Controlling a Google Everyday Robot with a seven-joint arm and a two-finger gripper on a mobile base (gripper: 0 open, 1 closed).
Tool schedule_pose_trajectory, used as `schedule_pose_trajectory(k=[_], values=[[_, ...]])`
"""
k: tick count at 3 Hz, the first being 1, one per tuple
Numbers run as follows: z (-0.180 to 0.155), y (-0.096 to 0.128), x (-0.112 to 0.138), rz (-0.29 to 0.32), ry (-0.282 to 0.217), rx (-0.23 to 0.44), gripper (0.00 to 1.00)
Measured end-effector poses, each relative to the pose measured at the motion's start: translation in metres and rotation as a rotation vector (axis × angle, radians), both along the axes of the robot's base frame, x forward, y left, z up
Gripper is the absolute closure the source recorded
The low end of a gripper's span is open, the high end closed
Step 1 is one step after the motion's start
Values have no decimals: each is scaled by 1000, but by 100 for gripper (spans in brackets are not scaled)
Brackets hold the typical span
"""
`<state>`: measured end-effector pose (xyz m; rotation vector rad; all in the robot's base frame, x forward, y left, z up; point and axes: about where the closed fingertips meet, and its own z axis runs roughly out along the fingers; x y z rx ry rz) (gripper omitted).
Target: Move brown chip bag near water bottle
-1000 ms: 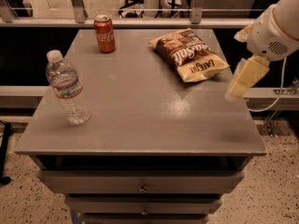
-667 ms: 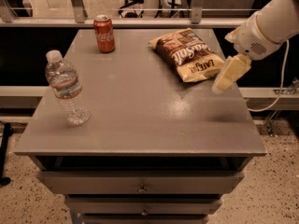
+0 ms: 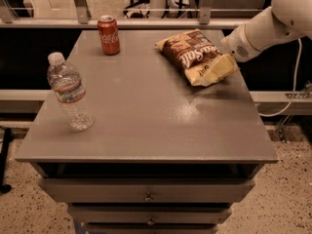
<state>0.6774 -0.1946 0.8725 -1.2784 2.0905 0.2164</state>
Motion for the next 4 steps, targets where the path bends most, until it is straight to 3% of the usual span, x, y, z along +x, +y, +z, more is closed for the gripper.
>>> schedule_pose_trajectory(k=[1,2,3,4], values=[[-9,3,16,-33,16,69,18],[-6,6,17,-40,18,121,49],[-2,10,14,-27,13,139,71],[6,25,-1,39,27,208,95]])
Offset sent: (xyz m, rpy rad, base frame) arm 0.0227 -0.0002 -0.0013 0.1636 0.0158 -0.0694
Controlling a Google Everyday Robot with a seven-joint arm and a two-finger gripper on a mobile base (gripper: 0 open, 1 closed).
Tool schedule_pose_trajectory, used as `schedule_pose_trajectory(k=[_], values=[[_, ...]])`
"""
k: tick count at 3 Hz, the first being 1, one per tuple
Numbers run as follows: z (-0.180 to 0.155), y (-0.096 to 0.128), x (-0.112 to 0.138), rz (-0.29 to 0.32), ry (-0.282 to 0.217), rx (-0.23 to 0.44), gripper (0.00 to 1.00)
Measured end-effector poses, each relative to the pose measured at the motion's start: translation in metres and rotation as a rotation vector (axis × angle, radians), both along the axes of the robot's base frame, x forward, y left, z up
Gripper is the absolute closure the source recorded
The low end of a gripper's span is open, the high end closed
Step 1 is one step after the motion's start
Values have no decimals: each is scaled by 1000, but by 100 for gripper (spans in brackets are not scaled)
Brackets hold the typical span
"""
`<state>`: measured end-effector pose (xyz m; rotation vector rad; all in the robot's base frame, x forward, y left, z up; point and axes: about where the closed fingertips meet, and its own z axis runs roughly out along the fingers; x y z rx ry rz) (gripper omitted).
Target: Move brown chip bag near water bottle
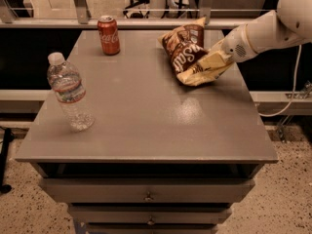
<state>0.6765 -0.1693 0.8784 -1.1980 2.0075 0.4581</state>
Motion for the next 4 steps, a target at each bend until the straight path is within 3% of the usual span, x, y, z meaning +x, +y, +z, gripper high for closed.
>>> schedule_pose_trajectory(k=[1,2,3,4], values=[[19,39,-37,157,25,199,100],[40,67,-63,264,26,314,100],[68,94,-91,368,10,363,100],[82,119,-116,445,-20,369,100]])
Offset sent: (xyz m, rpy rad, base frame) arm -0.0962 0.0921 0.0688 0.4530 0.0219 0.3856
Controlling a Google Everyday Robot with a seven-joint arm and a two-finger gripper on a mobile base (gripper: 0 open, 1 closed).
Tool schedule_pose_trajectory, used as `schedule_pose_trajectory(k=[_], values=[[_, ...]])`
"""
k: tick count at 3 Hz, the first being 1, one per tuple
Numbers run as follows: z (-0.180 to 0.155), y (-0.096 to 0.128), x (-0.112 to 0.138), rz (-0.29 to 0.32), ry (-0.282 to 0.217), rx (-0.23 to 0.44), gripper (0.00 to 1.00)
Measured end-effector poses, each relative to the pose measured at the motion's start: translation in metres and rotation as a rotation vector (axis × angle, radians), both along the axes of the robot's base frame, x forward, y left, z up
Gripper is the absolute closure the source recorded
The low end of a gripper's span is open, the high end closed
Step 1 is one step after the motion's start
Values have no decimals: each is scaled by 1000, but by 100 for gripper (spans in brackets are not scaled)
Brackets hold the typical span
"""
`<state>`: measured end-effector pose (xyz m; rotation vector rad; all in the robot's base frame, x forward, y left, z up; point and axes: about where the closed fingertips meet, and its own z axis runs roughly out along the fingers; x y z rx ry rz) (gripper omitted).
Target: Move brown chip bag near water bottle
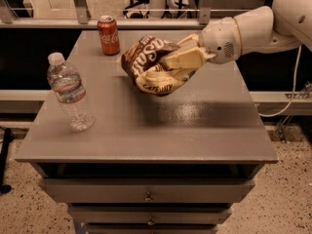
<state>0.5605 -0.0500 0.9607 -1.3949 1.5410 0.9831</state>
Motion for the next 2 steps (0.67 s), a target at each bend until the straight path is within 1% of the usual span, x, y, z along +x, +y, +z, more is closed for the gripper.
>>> schedule_pose_trajectory(k=[1,2], values=[[1,24,-21,62,-37,23,100],[-4,38,-33,91,-46,42,100]])
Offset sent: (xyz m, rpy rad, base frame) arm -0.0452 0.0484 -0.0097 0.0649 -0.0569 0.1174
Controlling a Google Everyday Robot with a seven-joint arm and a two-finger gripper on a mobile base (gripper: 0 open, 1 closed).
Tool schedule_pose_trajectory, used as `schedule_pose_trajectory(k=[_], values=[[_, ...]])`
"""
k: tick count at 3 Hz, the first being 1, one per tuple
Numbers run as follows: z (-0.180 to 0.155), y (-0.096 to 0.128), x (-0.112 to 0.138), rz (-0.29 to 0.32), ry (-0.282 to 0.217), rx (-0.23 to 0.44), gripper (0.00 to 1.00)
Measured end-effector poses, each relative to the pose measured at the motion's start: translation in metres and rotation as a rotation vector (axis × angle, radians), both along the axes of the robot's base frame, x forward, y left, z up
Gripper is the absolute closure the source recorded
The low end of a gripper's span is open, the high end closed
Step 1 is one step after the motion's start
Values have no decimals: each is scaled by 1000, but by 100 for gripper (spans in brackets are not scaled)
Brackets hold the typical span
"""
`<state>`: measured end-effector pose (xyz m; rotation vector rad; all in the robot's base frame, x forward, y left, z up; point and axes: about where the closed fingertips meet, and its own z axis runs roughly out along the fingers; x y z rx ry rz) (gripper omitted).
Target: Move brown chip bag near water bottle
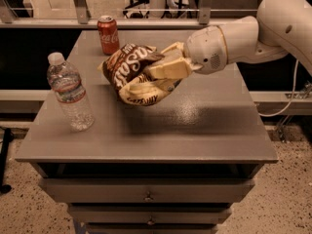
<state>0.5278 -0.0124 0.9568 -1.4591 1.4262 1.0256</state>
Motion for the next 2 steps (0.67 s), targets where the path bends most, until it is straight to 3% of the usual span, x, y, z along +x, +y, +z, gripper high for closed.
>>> schedule_pose_trajectory(k=[1,2], values=[[-7,22,-11,39,-7,18,100],[-22,38,-17,58,11,12,92]])
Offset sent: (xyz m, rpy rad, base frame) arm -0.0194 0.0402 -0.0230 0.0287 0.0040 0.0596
